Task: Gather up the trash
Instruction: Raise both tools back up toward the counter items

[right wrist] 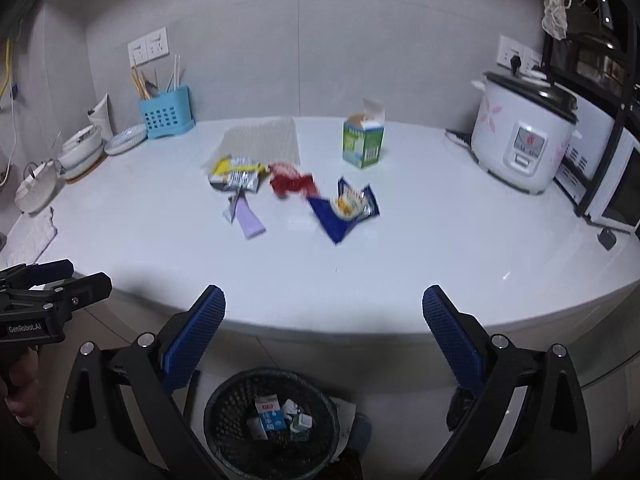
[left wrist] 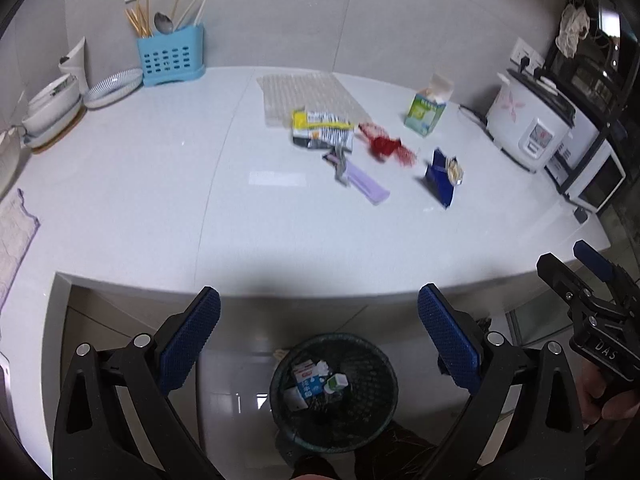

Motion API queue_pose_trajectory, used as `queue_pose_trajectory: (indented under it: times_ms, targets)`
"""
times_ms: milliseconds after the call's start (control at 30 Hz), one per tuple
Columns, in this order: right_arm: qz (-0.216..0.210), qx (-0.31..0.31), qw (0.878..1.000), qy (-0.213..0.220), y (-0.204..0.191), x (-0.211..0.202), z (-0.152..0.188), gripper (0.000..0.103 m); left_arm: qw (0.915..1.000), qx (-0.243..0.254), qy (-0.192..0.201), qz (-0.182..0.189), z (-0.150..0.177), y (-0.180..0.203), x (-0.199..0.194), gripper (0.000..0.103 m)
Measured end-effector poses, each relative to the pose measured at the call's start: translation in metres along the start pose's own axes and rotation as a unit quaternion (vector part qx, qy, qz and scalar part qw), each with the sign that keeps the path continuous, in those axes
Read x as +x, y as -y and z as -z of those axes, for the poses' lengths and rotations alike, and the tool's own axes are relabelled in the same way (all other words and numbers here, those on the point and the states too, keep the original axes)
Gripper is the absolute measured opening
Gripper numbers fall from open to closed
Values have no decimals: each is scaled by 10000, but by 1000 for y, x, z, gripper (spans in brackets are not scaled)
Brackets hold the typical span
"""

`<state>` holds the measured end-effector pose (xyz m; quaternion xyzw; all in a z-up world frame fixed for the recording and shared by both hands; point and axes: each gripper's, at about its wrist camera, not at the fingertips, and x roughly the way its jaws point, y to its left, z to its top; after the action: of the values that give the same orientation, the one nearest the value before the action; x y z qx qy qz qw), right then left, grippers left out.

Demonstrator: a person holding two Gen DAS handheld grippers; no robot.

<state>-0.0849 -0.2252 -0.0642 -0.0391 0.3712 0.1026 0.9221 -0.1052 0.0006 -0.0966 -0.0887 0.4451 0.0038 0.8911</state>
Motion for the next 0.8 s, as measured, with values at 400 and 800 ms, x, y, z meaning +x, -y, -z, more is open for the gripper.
queue_pose_trajectory:
  times_ms: [400,800]
  targets:
    - [-87,22,9990,429,23,-6,-70,95,9992,-39,377,-137,-68,20,-15,97]
    - [-148,-71,9991,403,57,51,-121,95,9991,-184,229,-295,-125,24,39,97]
